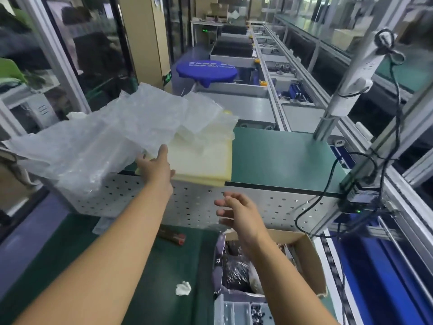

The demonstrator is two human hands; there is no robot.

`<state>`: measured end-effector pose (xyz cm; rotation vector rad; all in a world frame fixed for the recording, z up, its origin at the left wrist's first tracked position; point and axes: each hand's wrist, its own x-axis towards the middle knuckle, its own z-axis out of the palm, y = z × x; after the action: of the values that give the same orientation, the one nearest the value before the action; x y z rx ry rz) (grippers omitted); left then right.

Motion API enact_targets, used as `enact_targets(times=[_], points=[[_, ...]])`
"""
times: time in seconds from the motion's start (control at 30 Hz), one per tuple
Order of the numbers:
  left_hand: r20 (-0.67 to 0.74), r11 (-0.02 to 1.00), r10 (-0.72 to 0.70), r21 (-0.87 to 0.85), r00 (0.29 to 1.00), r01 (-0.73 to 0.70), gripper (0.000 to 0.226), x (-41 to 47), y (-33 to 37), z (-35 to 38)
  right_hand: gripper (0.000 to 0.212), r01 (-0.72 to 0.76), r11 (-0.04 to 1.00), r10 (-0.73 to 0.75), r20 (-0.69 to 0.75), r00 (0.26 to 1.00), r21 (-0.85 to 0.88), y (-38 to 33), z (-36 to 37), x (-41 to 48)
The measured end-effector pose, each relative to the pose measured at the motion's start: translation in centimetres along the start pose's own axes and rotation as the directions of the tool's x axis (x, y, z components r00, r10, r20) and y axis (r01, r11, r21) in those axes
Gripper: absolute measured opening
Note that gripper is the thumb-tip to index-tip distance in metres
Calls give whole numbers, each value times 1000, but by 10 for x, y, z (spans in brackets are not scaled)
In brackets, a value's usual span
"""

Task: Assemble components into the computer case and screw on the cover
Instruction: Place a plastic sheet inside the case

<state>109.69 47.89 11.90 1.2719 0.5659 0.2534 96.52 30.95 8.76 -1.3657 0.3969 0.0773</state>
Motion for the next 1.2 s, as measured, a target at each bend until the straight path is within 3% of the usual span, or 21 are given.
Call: enact_targets(times=[0.1, 0.17, 0.23, 0.3, 0.4, 0.5, 0.57, 0.67, 0.73, 0.8, 0.83, 0.9, 0.97, 1.03, 1.1, 1.13, 1.2], points=[[-6, 995, -86, -45, 996, 85, 46, 28, 9, 4, 15, 4, 1000, -4, 7, 1000, 12, -2, 0, 8], [-30, 998, -58, 14, 998, 58, 21, 39, 9, 7, 14, -1, 1000, 1, 5, 1000, 25, -4, -2, 12], [-29, 984, 102, 148, 994, -97, 31, 38, 9, 13, 15, -3, 999, 3, -4, 1000, 38, -4, -5, 15], [78, 899, 349, 252, 934, -357, 32, 22, 10, 20, 15, 1, 998, 0, -22, 1000, 61, -5, -7, 17], [340, 668, 582, 317, 738, -673, 27, -15, 2, 25, 16, 23, 985, -18, -33, 999, 169, -9, -8, 18], [560, 599, 528, 287, 638, -748, 17, -59, -12, 26, 30, 16, 926, -10, -17, 1000, 378, -20, -17, 15], [673, 480, 544, 241, 501, -844, 16, -88, -20, 27, 52, 7, 881, -5, -7, 1000, 474, -28, -28, 10], [806, 497, 497, 39, 321, -867, 15, -130, -33, 25, 79, 36, 853, -34, -12, 999, 521, -39, -50, -3], [843, 410, 520, -105, 137, -906, 26, -153, -47, 24, 80, 63, 872, -73, 1, 997, 485, -43, -68, -16], [840, 220, 529, -272, -120, -937, 31, -171, -66, 24, 84, 62, 864, -74, 3, 997, 500, -43, -88, -31], [845, 208, 505, -319, -178, -925, 32, -179, -76, 26, 86, 57, 850, -63, -6, 998, 523, -41, -97, -41], [910, 386, 402, -271, -103, -882, 32, -199, -90, 29, 87, 98, 837, -64, -81, 995, 539, -36, -116, -61], [956, 462, 286, -195, -63, -865, 23, -219, -104, 34, 84, 164, 832, -84, -172, 982, 531, -28, -139, -80], [953, 445, 278, -239, -121, -863, 6, -240, -116, 39, 75, 270, 804, -128, -289, 949, 530, -22, -167, -98], [899, 398, 418, -310, -130, -863, 28, -257, -129, 46, 68, 358, 787, -142, -417, 898, 503, -15, -197, -117], [885, 459, 461, -294, -58, -838, 38, -264, -134, 50, 67, 382, 796, -128, -486, 865, 470, -13, -213, -128], [884, 730, 410, -170, 225, -662, 48, -282, -140, 57, 66, 380, 850, -95, -604, 791, 364, -6, -242, -154]])
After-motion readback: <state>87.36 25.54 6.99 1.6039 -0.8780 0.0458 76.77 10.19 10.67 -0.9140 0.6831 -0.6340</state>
